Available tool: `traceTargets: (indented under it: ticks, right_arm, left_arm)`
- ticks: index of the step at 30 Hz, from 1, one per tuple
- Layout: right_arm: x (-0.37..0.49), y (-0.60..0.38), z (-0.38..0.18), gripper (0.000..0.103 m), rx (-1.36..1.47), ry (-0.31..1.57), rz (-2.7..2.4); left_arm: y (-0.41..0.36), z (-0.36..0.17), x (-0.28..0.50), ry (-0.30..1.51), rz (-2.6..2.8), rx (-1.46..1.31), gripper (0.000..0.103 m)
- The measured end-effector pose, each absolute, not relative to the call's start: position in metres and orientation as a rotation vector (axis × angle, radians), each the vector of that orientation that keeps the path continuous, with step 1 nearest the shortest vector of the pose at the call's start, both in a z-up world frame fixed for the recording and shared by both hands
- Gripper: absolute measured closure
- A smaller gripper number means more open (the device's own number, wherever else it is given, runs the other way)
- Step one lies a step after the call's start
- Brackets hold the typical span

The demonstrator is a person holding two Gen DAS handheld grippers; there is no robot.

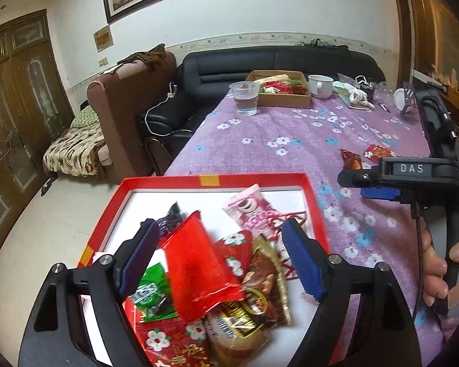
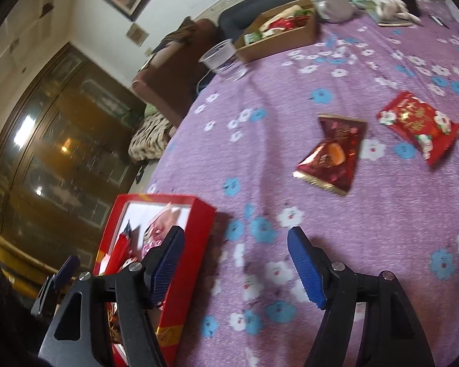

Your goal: Organize snacks

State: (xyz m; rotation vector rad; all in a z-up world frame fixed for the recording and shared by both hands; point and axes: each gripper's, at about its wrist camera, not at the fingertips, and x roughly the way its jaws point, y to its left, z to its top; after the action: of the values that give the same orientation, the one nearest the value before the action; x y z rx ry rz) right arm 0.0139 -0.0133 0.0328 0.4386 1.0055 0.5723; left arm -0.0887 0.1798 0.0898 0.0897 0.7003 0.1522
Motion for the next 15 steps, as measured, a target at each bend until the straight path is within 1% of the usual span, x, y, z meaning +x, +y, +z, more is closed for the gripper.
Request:
traceTargets:
  ticks: [7, 10, 15]
  right_arm:
    - [0.033, -0.062, 0.043, 0.031, 0.480, 0.964, 0.501]
    - [0.050, -0.106, 0.047, 0.031, 0.563, 0.938, 0.447]
    - [0.071, -0.172, 0.032, 0.030, 0.718, 0.940, 0.318]
  left_arm:
    - [0.155, 0.097, -0.064, 0.733, 0.038, 0.068, 0.020]
    - [0.139, 0.098, -0.048, 0.752, -0.005, 0.081, 0.020]
    - [0.105, 0.097, -0.019, 0.790, -0.081, 0.103, 0.020]
